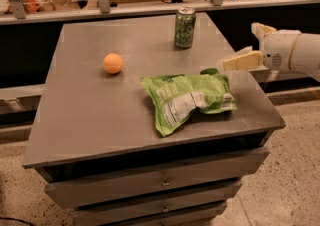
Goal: Move green can near orange
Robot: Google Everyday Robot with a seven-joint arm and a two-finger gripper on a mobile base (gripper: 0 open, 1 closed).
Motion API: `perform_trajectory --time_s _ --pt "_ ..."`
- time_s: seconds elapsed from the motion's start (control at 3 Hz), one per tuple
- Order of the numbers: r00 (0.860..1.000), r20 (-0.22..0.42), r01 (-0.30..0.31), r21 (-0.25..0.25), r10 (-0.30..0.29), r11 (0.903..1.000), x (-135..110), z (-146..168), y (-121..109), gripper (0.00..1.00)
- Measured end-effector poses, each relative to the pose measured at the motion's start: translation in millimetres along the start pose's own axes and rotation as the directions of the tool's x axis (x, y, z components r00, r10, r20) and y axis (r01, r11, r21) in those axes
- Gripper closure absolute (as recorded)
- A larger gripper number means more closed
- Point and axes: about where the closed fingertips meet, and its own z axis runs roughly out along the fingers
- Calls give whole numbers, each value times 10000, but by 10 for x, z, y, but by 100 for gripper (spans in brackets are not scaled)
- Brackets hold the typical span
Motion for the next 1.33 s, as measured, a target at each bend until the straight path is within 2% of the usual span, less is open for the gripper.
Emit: perform_trajectory --time_s 0.67,1.33 --pt "9999 115 -31 -152 33 9999 37 625 -275 0" --pt "9994 284 -172 -696 192 9974 23 1165 -440 0"
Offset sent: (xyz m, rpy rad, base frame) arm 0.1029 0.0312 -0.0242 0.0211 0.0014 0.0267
